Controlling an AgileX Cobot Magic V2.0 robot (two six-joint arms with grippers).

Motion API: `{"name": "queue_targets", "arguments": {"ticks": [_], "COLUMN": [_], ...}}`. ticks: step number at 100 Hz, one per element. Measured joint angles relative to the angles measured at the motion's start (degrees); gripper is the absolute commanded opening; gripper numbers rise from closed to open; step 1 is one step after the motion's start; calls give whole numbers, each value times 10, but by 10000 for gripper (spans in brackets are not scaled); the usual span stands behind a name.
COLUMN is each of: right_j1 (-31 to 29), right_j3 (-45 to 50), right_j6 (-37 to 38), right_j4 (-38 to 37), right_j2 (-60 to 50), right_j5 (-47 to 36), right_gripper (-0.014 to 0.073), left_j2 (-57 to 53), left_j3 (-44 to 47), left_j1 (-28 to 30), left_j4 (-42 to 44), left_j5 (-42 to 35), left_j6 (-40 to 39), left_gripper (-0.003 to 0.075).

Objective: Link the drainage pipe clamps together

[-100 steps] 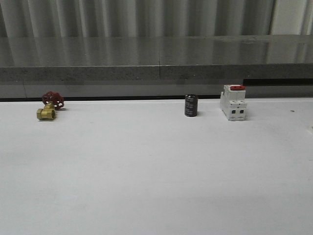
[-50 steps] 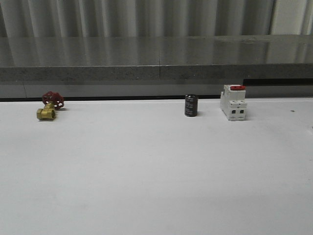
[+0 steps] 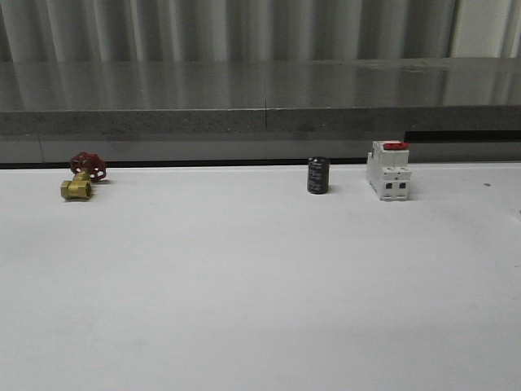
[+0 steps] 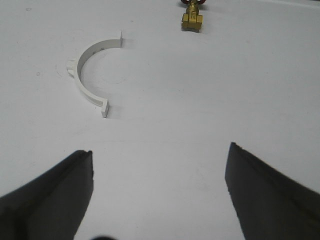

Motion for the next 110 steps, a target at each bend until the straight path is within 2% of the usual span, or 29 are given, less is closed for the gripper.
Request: {"name": "queue_targets", "arguments": {"ticks": [13, 31, 76, 110], "right_j1": [0, 0, 0, 0], "right_j3": [0, 0, 0, 0], "right_j6": [0, 0, 0, 0], "right_j4": [0, 0, 0, 0], "right_j2": [0, 0, 0, 0], "right_j5": [0, 0, 0, 0], "right_gripper": [-68, -68, -68, -68], "left_j2": [34, 170, 552, 711], "left_j3": [-7, -61, -266, -343], "left_j1": [2, 23, 107, 161], "left_j4": [-1, -2, -4, -14], "left_j5": [-5, -5, -13, -25], "left_j6": [0, 3, 152, 188], "left_gripper": [566, 566, 566, 566]}}
